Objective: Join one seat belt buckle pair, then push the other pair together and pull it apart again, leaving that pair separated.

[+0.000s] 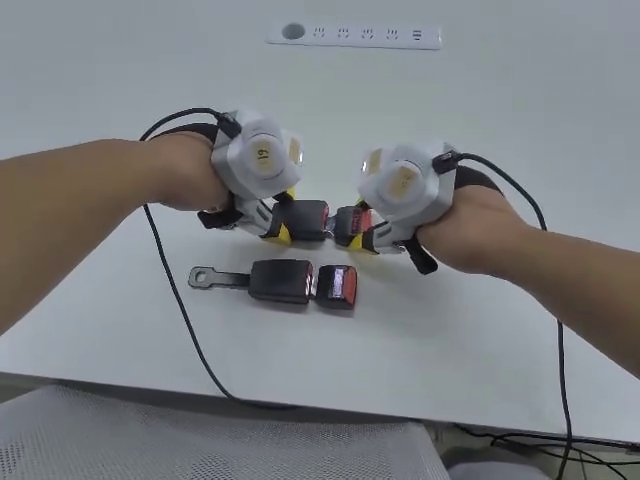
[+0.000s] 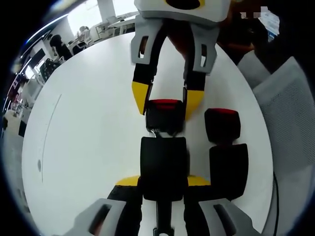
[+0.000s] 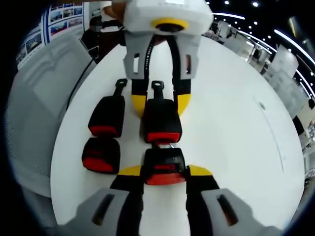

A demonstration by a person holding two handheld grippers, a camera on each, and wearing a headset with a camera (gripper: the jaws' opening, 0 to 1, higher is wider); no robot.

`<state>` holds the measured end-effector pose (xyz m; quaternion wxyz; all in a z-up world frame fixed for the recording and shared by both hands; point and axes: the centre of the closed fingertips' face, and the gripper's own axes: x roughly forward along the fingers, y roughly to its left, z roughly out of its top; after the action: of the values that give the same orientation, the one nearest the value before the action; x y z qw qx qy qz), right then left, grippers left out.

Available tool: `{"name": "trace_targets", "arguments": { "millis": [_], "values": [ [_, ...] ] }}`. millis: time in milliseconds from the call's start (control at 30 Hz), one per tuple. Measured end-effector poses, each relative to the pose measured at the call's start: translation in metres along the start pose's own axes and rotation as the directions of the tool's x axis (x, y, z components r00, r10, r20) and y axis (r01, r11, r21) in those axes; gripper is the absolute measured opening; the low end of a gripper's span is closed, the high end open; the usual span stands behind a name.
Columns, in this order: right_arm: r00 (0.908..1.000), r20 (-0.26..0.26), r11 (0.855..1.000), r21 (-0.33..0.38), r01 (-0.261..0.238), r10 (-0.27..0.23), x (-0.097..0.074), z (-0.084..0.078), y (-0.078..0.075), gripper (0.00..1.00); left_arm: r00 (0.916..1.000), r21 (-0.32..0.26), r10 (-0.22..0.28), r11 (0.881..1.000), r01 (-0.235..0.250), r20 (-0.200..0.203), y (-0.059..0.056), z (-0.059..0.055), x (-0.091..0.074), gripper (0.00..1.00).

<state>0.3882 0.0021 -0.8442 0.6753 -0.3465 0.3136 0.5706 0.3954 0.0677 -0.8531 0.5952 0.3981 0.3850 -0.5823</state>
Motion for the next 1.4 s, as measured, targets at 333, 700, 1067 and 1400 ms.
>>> {"name": "trace_targets", "arguments": {
  "millis": [333,700,1067,1400],
  "values": [
    [1.0,0.009,1.0,0.008,-0.001,0.001,-0.006,-0.013,-0.002,0.32,0.9998,0.002,0.011,1.0,-0.011,0.016,-0.002,0.001,-0.001,0.32],
    [0.9997,-0.024,1.0,0.019,0.01,-0.01,-0.029,-0.044,0.0,0.33,0.9999,-0.008,0.007,1.0,-0.007,0.011,-0.004,0.002,-0.001,0.33],
    [0.9965,-0.076,0.997,0.059,0.039,-0.034,-0.068,-0.101,0.005,0.33,0.9999,-0.003,0.012,1.0,-0.012,-0.005,-0.006,0.002,-0.002,0.33],
    [0.9908,-0.12,0.992,0.098,0.074,-0.062,-0.095,-0.14,0.003,0.34,0.9999,-0.008,0.007,1.0,-0.007,-0.012,-0.006,0.002,-0.003,0.33]
  ]
}}
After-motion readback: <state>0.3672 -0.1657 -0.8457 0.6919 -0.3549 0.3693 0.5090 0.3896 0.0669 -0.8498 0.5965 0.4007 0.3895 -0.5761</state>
